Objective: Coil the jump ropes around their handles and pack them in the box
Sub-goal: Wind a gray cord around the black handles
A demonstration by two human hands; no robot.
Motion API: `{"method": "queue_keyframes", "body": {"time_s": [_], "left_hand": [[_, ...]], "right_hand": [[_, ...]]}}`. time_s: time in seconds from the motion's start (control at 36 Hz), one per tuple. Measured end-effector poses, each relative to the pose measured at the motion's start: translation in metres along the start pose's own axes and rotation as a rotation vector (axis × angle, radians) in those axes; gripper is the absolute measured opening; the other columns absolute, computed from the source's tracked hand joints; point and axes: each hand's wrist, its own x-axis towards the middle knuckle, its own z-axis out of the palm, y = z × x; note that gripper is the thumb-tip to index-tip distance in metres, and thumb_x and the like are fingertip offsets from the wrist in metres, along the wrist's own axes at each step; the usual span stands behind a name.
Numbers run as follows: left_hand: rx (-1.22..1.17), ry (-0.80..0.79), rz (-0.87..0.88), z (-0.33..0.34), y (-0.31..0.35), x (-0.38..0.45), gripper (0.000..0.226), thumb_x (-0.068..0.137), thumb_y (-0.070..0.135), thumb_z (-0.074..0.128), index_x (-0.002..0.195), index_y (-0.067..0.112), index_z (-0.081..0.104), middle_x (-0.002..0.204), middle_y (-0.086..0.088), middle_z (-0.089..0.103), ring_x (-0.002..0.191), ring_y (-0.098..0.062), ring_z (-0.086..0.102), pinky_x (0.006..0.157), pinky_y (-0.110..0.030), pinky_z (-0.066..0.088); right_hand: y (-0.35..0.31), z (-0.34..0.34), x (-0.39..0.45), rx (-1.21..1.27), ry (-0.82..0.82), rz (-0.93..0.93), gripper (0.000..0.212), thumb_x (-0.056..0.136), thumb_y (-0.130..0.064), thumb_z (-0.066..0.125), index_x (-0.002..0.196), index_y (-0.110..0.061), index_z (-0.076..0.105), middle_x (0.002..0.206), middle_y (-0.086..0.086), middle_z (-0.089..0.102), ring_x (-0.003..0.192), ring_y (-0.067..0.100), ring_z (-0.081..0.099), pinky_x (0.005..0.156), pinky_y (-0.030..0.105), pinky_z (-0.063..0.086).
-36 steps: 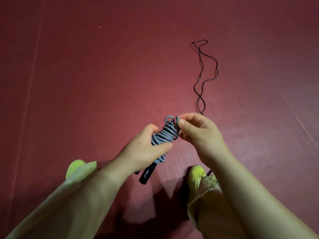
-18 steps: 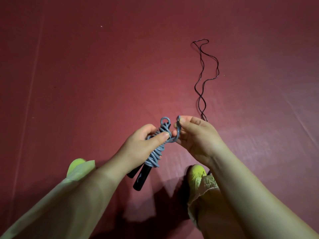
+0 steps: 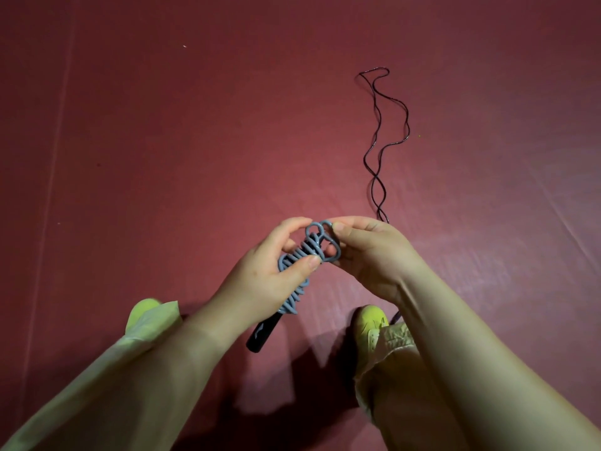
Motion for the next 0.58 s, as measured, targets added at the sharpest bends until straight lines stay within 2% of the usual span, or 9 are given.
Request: {"method": "queue_keyframes", "body": {"time_s": [0.17, 0.25, 0.31, 0.36, 0.47, 0.58], "left_hand": [[-0.083, -0.019, -0.012, -0.003, 0.001, -0.004, 0.042, 0.070, 0.055, 0.057, 0.110, 0.063, 0.049, 0.099, 0.000, 0.061, 0.091, -0.016, 0.065, 0.090, -0.046, 0.051], [-0.148, -0.046, -0.036, -0.006, 0.002, -0.005, 0.043, 0.071, 0.052, 0.061, 0.112, 0.060, 0.052, 0.106, -0.007, 0.060, 0.090, -0.026, 0.067, 0.086, -0.055, 0.052], [-0.184, -0.067, -0.043, -0.007, 0.004, -0.006, 0.042, 0.070, 0.050, 0.062, 0.110, 0.060, 0.054, 0.107, -0.010, 0.060, 0.087, -0.030, 0.067, 0.086, -0.059, 0.051], [-0.221, -0.084, -0.036, -0.008, 0.006, -0.007, 0.041, 0.070, 0.048, 0.062, 0.108, 0.061, 0.055, 0.105, -0.012, 0.061, 0.084, -0.028, 0.067, 0.087, -0.060, 0.050], [-0.270, -0.106, -0.022, -0.008, 0.007, -0.008, 0.040, 0.071, 0.046, 0.061, 0.107, 0.061, 0.056, 0.104, -0.013, 0.062, 0.079, -0.020, 0.067, 0.085, -0.055, 0.053], [-0.339, -0.134, -0.017, -0.010, 0.007, -0.008, 0.040, 0.071, 0.044, 0.062, 0.108, 0.059, 0.057, 0.104, -0.016, 0.061, 0.073, -0.018, 0.068, 0.072, -0.038, 0.055]], "right_hand": [[-0.007, -0.006, -0.004, -0.021, -0.118, 0.062, 0.015, 0.093, -0.002, 0.050, 0.091, -0.001, 0.065, 0.073, 0.007, 0.070, 0.066, 0.017, 0.062, 0.069, 0.025, 0.057], [-0.011, -0.009, -0.006, -0.013, -0.174, 0.100, 0.015, 0.082, -0.008, 0.056, 0.092, -0.002, 0.065, 0.074, 0.005, 0.070, 0.061, 0.012, 0.062, 0.069, 0.024, 0.056], [-0.012, -0.011, -0.006, -0.012, -0.191, 0.114, 0.017, 0.076, -0.011, 0.059, 0.088, -0.004, 0.068, 0.074, 0.004, 0.070, 0.059, 0.012, 0.060, 0.069, 0.024, 0.056], [-0.012, -0.012, -0.007, -0.008, -0.207, 0.119, 0.015, 0.074, -0.012, 0.060, 0.079, -0.007, 0.073, 0.075, 0.005, 0.070, 0.060, 0.013, 0.059, 0.069, 0.025, 0.056], [-0.012, -0.012, -0.006, 0.006, -0.240, 0.126, 0.017, 0.075, -0.012, 0.059, 0.073, -0.011, 0.076, 0.074, 0.005, 0.070, 0.058, 0.012, 0.057, 0.067, 0.025, 0.056], [-0.011, -0.011, -0.005, 0.010, -0.255, 0.126, 0.018, 0.076, -0.012, 0.059, 0.076, -0.009, 0.077, 0.075, 0.006, 0.069, 0.058, 0.012, 0.055, 0.069, 0.025, 0.055]]}}
